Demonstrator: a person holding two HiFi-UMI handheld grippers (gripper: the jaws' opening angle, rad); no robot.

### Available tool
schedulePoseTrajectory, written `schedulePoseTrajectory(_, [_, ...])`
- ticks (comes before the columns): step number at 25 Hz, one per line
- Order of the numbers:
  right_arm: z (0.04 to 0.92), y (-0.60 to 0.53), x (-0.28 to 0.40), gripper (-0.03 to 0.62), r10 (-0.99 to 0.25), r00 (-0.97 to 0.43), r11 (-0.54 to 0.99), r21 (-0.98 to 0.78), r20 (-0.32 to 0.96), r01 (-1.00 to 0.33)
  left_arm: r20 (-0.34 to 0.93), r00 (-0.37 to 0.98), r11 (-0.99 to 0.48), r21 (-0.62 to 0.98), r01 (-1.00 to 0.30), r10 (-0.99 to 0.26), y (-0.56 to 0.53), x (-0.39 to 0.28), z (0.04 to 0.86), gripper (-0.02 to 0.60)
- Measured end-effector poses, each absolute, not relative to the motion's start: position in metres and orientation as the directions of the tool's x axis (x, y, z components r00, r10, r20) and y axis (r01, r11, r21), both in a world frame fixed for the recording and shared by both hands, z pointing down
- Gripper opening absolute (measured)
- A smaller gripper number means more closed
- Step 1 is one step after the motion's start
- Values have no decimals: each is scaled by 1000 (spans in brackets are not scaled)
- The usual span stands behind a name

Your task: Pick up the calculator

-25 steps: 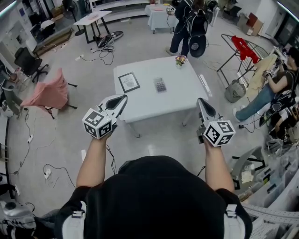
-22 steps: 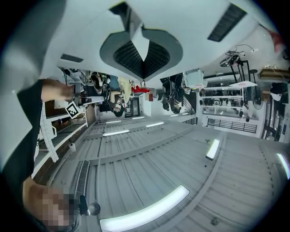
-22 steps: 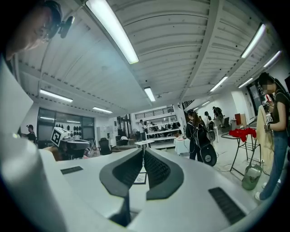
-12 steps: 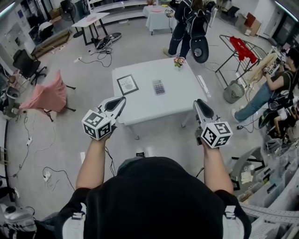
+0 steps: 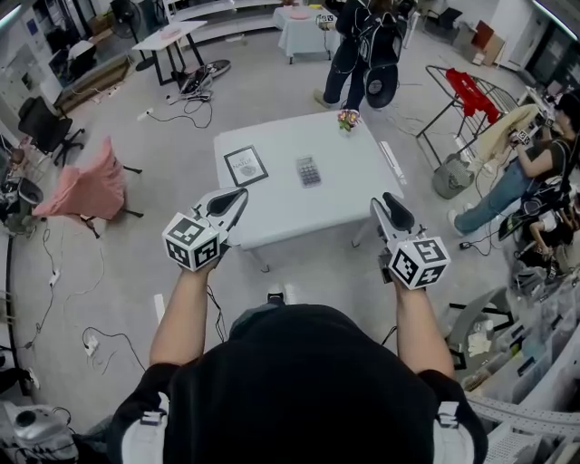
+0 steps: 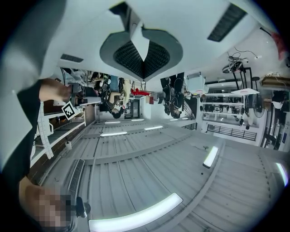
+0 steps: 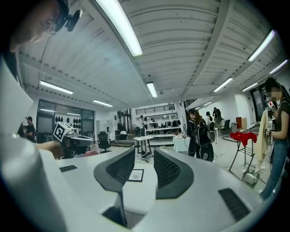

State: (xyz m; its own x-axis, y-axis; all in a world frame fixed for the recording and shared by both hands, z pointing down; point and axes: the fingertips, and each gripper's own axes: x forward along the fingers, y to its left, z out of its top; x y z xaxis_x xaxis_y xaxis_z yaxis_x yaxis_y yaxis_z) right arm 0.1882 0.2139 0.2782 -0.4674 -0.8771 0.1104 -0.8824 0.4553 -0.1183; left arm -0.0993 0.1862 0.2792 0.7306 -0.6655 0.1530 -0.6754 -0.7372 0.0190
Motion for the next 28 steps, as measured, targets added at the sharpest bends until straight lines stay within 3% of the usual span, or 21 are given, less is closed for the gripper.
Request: schedulePoseTrajectory(28, [321, 70, 167, 141, -886, -408, 380, -160, 220, -911, 217, 799, -799, 112, -591, -561, 25, -105, 328, 17])
